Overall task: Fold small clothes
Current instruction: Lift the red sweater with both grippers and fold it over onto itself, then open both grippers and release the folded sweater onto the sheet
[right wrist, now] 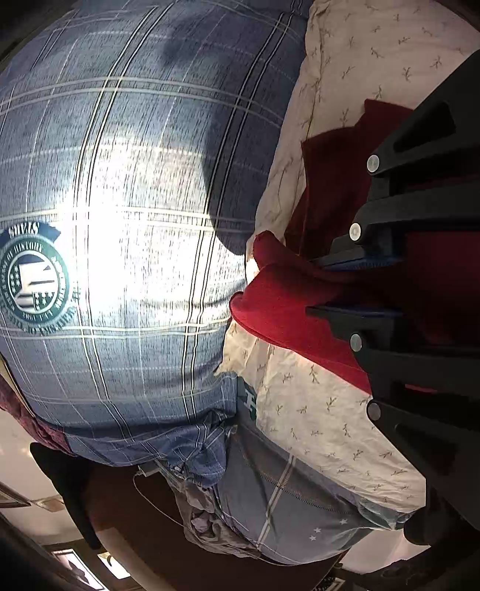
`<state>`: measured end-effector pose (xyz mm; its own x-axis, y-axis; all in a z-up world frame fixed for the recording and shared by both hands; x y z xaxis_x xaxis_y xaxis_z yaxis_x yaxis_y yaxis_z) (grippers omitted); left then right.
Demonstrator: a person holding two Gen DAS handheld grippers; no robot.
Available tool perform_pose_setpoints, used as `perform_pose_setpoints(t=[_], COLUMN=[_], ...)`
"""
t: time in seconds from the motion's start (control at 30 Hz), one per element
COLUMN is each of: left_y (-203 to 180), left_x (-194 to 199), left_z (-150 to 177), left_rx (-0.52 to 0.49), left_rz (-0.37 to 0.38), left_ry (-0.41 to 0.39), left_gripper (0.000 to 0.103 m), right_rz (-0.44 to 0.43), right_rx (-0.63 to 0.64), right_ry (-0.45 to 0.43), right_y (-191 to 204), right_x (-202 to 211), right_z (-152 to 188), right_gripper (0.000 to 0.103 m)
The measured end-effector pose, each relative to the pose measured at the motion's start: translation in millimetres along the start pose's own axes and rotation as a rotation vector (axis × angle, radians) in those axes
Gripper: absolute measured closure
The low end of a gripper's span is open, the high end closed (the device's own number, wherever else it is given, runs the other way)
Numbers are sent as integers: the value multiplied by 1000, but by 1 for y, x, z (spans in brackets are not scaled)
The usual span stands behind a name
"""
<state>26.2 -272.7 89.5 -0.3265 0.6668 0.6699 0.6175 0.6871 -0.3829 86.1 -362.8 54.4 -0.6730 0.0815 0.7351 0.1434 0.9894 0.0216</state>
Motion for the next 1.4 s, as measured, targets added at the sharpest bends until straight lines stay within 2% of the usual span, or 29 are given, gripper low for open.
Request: perform_pose_setpoints(t=[0.3, 0.5, 0.57, 0.63, 0.7, 0.73, 0.8, 0.87, 0.93, 1.0, 1.1, 1.2, 1.27, 1.3, 1.33, 1.37, 1.4], left_y=[-62, -74, -75, -72, -72, -73, -74, -68, -63, -56, -38, -18, -7, -8, -4, -2, -2], left_x=[-42, -76, -86, -96, -95, -92, -82, -68, -43, -23, 1, 9, 7, 4, 3, 3, 3], left_z=[1, 7, 11, 9, 9, 9, 11, 10, 11, 13, 17, 19, 23, 26, 28, 29, 30], left_rx=[-61, -57, -49, -44, -55, -64, -73, -67, -89, -122, -160, -156, -117, -102, -86, -82, -86], left_rz=[48, 36, 29, 32, 30, 40, 77, 98, 107, 89, -8, -74, -96, -98, -104, -108, -114], left_ry=[55, 100, 115, 121, 110, 108, 118, 123, 91, 65, 21, 4, 16, 20, 29, 33, 37], left_gripper=[86, 86, 86, 85, 84, 83, 63, 52, 51, 48, 47, 47, 47, 47, 47, 47, 47], right_rz=[57, 73, 98, 108, 98, 102, 106, 75, 36, -23, -91, -86, -82, -87, -74, -36, 7], right_rx=[-86, -163, -185, -210, -212, -202, -218, -257, -290, -334, -364, -353, -365, -358, -338, -309, -268], right_ry=[14, 58, 71, 89, 71, 52, 50, 36, 2, -35, -5, 35, 67, 92, 101, 100, 83], right_y=[-80, -119, -130, -137, -135, -133, -130, -129, -126, -120, -108, -92, -85, -79, -74, -71, -68], right_x=[7, -16, -27, -38, -37, -32, -18, 0, 25, 45, 53, 45, 33, 25, 22, 22, 26], right_z=[22, 41, 47, 54, 58, 59, 63, 68, 76, 87, 105, 120, 126, 131, 134, 136, 137], right_gripper=[87, 88, 92, 93, 92, 90, 86, 77, 47, 38, 35, 33, 33, 40, 66, 78, 81])
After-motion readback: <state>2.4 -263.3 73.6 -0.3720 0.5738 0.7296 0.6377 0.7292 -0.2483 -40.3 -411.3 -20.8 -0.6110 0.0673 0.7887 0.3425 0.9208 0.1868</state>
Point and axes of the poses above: each gripper's, at about its wrist camera, not at the fingertips, and x roughly against the way its jaws point, y to its left, z to its underside, the point moved 5 cm from there along -x, roughly the way its jaws point, and after that the axes turned 5 degrees about z, right-handed, at the moved point
